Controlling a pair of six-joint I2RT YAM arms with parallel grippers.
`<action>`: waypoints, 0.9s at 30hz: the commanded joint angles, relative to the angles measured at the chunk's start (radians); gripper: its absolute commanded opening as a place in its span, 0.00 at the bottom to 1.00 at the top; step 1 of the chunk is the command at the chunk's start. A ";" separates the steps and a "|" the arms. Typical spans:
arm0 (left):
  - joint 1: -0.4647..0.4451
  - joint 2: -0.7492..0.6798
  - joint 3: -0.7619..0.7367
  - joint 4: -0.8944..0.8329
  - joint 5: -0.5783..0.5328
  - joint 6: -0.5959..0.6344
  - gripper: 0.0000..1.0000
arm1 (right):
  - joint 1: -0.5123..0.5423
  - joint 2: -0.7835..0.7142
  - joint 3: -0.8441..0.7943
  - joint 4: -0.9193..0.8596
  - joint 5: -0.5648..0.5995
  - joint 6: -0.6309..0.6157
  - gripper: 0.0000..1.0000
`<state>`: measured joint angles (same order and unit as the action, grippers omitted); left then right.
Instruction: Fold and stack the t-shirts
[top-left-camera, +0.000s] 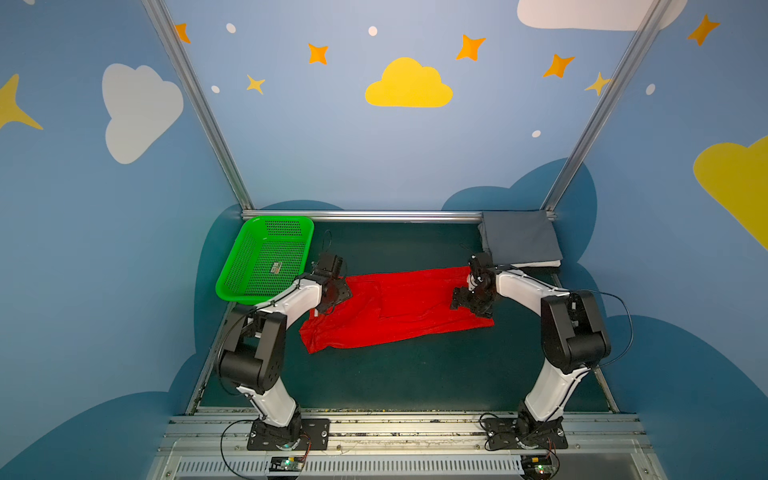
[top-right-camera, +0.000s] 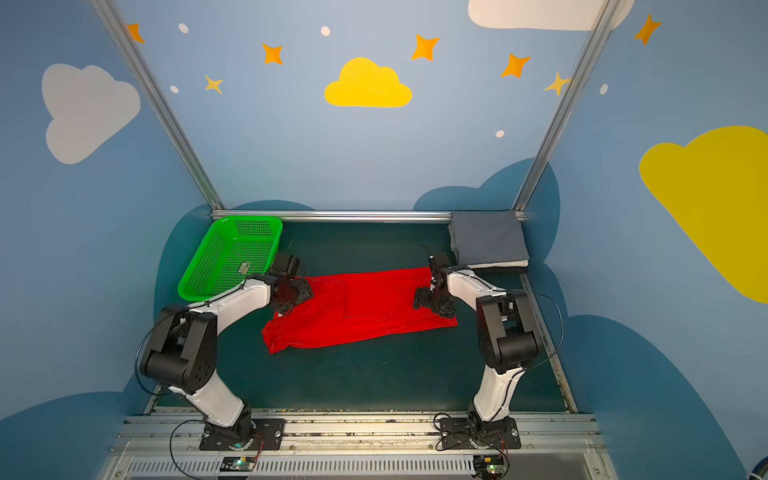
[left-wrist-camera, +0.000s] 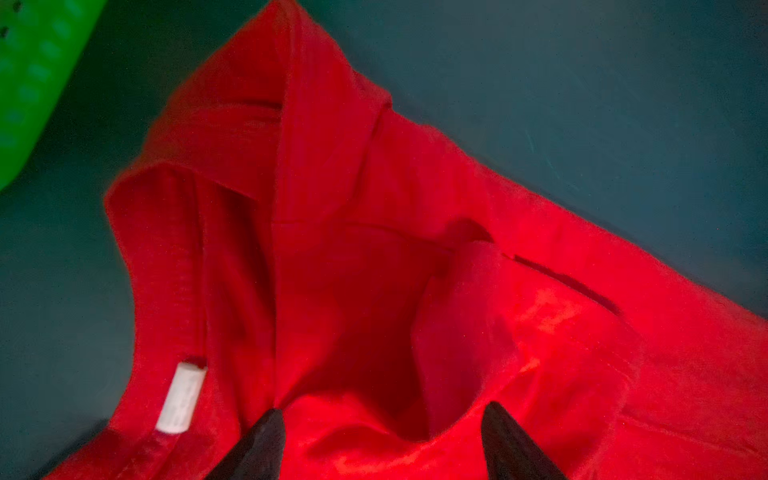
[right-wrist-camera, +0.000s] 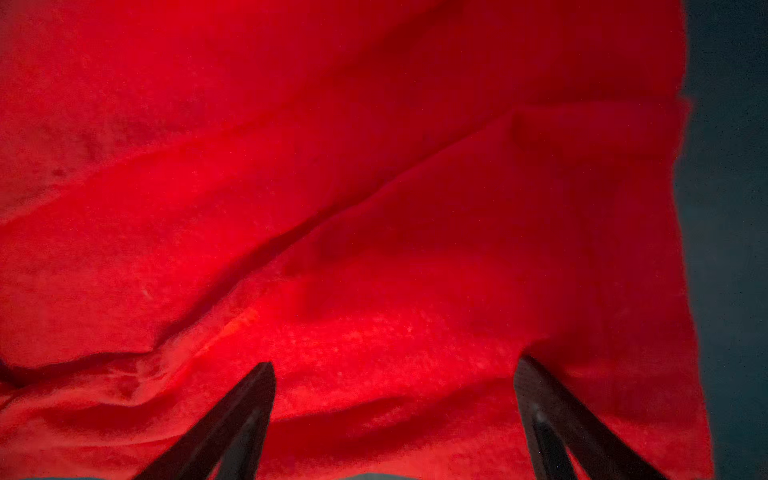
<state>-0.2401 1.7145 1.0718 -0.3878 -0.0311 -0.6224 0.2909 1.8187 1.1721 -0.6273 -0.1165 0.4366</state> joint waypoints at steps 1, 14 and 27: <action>-0.007 0.054 0.052 -0.003 -0.031 0.016 0.71 | 0.002 -0.002 0.018 -0.028 -0.005 -0.007 0.89; -0.034 0.269 0.231 -0.085 -0.211 0.085 0.63 | 0.002 0.006 0.098 -0.101 0.032 -0.033 0.89; -0.063 0.551 0.580 -0.134 -0.151 0.116 0.63 | 0.030 0.064 0.174 -0.118 0.110 -0.094 0.88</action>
<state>-0.2970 2.1818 1.5929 -0.4858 -0.2230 -0.5266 0.3134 1.8439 1.3209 -0.7258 -0.0154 0.3862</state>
